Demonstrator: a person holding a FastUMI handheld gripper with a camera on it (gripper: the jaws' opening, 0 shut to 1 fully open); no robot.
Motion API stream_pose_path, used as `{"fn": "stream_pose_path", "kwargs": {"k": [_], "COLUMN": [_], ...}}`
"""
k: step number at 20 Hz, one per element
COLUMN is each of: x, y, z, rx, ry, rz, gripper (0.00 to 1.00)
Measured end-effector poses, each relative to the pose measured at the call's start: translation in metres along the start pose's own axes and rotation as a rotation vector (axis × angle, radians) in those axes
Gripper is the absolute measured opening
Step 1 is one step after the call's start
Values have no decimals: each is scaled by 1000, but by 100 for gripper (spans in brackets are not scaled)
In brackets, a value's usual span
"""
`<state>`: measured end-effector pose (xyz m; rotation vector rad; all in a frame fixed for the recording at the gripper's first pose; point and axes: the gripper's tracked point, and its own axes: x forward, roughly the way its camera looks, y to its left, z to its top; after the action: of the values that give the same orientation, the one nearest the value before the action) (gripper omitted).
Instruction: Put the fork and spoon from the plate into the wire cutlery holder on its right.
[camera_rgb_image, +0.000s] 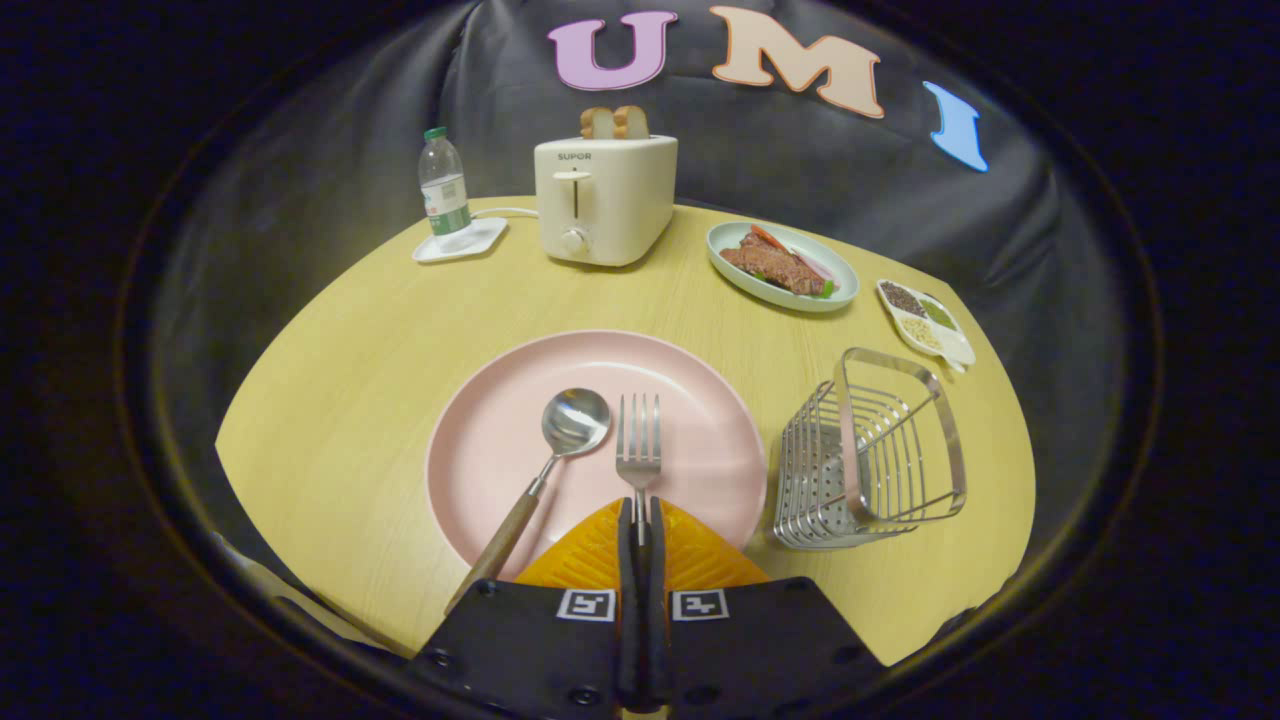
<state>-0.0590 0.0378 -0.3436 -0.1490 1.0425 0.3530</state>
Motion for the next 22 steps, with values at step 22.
{"fn": "stream_pose_path", "kwargs": {"k": [22], "x": [-68], "y": [-120], "z": [44], "rx": [-162], "ry": [76], "rz": [39], "gripper": [7]}}
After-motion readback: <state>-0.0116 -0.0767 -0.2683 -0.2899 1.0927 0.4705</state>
